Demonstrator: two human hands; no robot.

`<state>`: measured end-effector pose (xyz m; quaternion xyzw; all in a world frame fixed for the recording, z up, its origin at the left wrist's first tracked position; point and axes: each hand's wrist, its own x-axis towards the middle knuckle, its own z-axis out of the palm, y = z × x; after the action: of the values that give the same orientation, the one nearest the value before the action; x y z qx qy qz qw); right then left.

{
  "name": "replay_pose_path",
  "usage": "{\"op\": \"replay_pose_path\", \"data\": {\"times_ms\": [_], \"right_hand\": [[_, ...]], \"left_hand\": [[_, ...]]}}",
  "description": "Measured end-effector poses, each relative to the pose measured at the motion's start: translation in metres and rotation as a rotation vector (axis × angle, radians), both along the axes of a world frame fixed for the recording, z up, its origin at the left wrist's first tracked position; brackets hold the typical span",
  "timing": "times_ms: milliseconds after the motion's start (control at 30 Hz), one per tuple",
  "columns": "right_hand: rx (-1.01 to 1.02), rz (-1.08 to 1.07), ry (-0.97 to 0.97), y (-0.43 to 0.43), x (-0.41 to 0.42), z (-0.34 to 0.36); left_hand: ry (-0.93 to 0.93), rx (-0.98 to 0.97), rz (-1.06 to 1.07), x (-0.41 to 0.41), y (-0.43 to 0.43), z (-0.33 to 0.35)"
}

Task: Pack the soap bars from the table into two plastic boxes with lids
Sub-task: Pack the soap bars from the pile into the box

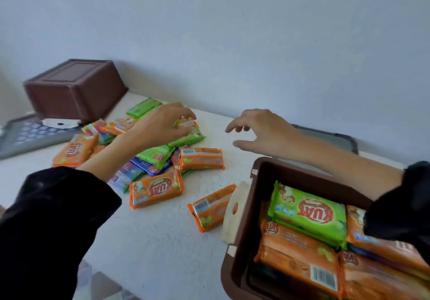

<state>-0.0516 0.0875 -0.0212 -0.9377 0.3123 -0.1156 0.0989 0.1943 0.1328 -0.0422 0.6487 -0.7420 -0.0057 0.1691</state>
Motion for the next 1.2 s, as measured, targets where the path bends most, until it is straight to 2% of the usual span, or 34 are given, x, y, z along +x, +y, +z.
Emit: {"op": "replay_pose_path", "data": {"times_ms": [167,233,300,467,633,767,900,1000,1200], "right_hand": [[0.116,0.146,0.169,-0.033,0.078,-0.039],[0.168,0.193,0.313,-0.042,0.102,-0.055],[0.194,0.254,0.434,-0.047,0.119,-0.071],[0.158,0.32,0.567,-0.049,0.133,-0.097],[0.161,0.274,0.526,-0.051,0.127,-0.101],[0.14,0.269,0.507,-0.052,0.126,-0.101],[0.181,0.234,0.501,-0.056,0.125,-0.101],[0.204,0.232,0.492,-0.056,0.122,-0.096],[0.145,0.112,0.36,-0.059,0.104,-0.064]], "left_hand": [[-0.047,0.369,0.231,0.069,0.013,-0.036],[0.019,0.487,0.229,0.081,0.021,-0.049],[-0.021,0.54,0.185,0.087,0.024,-0.06],[-0.147,0.395,0.081,0.101,0.019,-0.071],[-0.406,0.469,-0.006,0.102,0.007,-0.08],[-0.406,0.469,-0.006,0.101,-0.004,-0.069],[-0.449,0.466,-0.096,0.091,-0.011,-0.063],[-0.351,0.469,-0.115,0.089,-0.007,-0.063],[-0.024,0.314,-0.111,0.079,0.006,-0.041]]}}
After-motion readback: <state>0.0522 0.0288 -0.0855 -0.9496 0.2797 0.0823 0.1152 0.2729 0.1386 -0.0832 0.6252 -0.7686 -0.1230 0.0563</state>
